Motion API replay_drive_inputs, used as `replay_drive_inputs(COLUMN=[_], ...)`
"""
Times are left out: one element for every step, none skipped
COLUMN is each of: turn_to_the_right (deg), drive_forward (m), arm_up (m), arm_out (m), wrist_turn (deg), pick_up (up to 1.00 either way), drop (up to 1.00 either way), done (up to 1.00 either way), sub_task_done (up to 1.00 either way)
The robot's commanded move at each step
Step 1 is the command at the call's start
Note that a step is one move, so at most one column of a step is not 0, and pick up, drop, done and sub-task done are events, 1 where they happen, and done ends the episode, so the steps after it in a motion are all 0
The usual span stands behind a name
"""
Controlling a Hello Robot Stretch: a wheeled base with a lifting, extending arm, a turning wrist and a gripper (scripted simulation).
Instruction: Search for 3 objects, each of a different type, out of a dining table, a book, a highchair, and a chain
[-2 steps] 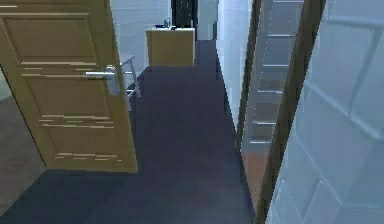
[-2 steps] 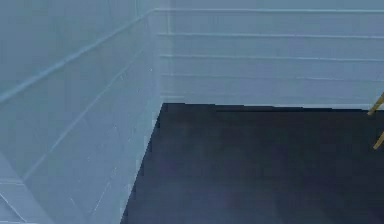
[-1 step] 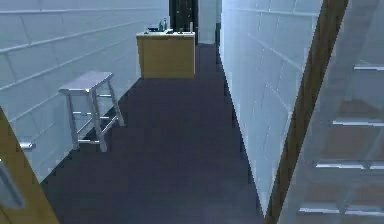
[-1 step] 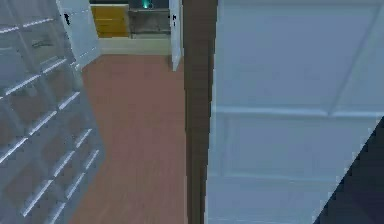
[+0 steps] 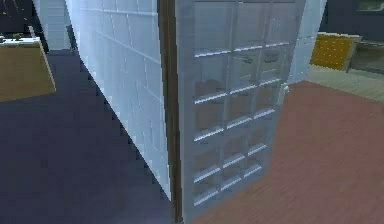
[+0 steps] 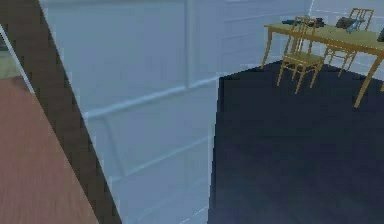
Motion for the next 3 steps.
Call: replay_drive_inputs(turn_to_the_right=[0.0,9.0,0.0], drive_forward=[0.05,0.00,0.45], arm_up=[0.00,0.00,0.00], arm_out=[0.00,0.00,0.00], wrist_turn=[0.0,0.0,0.0], pick_up=[0.00,0.00,0.00], drop=[0.00,0.00,0.00], done=[0.00,0.00,0.00], sub_task_done=[0.00,0.00,0.00])
